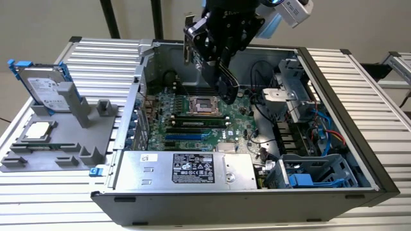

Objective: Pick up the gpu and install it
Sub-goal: 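Insert the gpu into the slot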

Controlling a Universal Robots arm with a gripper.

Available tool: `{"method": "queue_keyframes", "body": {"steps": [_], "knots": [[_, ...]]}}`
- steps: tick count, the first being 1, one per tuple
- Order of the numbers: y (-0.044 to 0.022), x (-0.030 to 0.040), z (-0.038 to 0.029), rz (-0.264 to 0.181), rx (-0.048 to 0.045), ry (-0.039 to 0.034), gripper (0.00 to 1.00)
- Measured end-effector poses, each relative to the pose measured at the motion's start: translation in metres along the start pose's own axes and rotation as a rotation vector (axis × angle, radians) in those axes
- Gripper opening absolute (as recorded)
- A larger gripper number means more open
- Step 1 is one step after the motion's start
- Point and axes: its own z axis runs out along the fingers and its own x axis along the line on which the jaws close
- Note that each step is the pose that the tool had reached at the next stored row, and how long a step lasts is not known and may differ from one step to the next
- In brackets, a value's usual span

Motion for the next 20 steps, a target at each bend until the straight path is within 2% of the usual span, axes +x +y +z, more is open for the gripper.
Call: {"method": "queue_keyframes", "body": {"steps": [20], "knots": [[-0.0010, -0.0016, 0.0000, -0.245, -0.0010, 0.0158, 0.00]]}}
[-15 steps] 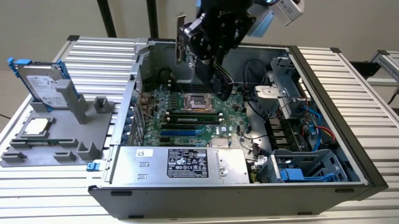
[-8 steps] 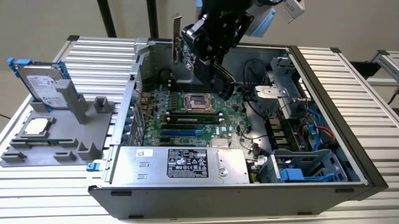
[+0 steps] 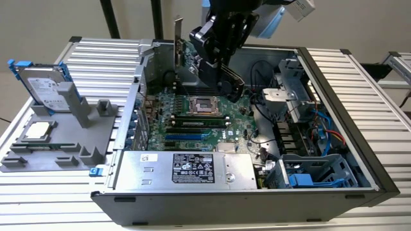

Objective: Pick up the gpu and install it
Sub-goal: 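Insert the gpu into the slot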

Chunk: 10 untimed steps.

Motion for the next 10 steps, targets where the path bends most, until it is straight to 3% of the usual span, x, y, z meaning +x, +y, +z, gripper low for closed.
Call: {"method": "queue_keyframes", "body": {"steps": [5, 10], "knots": [[-0.0001, -0.0001, 0.0000, -0.048, -0.0002, 0.0031, 0.00], [-0.0001, -0.0001, 0.0000, -0.065, -0.0002, 0.0043, 0.00]]}}
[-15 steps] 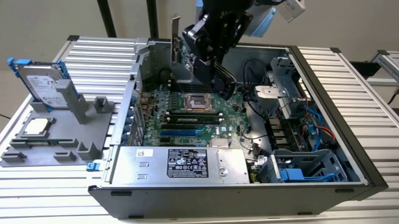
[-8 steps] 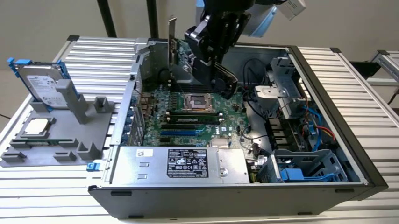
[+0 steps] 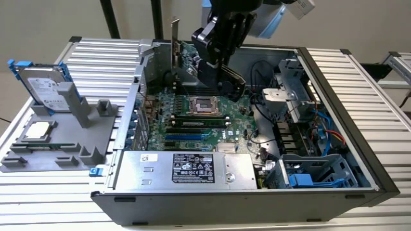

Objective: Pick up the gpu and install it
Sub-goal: 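Insert the gpu into the slot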

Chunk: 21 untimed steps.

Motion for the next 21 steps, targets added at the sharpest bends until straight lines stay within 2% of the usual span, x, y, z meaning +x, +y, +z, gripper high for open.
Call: {"method": "queue_keyframes", "body": {"steps": [13, 21], "knots": [[0.0000, 0.0000, 0.0000, -0.004, 0.0000, 0.0003, 0.00], [0.0000, 0.0000, 0.0000, -0.064, -0.0003, 0.0041, 0.00]]}}
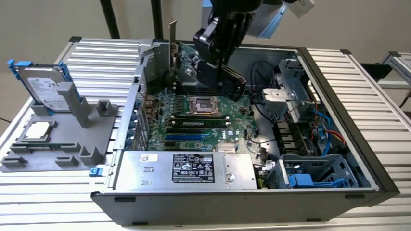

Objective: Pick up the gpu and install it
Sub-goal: 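Insert the gpu into the slot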

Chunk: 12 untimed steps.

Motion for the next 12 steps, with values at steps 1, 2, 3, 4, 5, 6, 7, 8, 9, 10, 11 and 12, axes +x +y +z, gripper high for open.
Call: {"method": "queue_keyframes", "body": {"steps": [1, 2, 3, 4, 5, 6, 7, 8, 9, 10, 11, 12], "knots": [[0.0000, 0.0000, 0.0000, -0.012, -0.0001, 0.0008, 0.00], [0.0000, 0.0000, 0.0000, -0.027, -0.0001, 0.0018, 0.00], [0.0000, 0.0000, 0.0000, -0.044, -0.0001, 0.0028, 0.00], [0.0000, 0.0000, 0.0000, -0.059, 0.0001, 0.0036, 0.00], [0.0000, 0.0000, 0.0000, -0.076, 0.0008, 0.0041, 0.00], [-0.0001, 0.0000, -0.0001, -0.094, 0.0023, 0.0042, 0.00], [0.0000, 0.0000, -0.0001, -0.112, 0.0044, 0.0038, 0.00], [0.0000, 0.0000, 0.0000, -0.128, 0.0069, 0.0030, 0.00], [0.0000, 0.0000, 0.0000, -0.142, 0.0094, 0.0017, 0.00], [0.0000, 0.0000, 0.0000, -0.153, 0.0114, 0.0001, 0.00], [-0.0001, -0.0001, 0.0000, -0.164, 0.0125, -0.0020, 0.00], [-0.0001, -0.0001, 0.0000, -0.173, 0.0122, -0.0046, 0.00]]}}
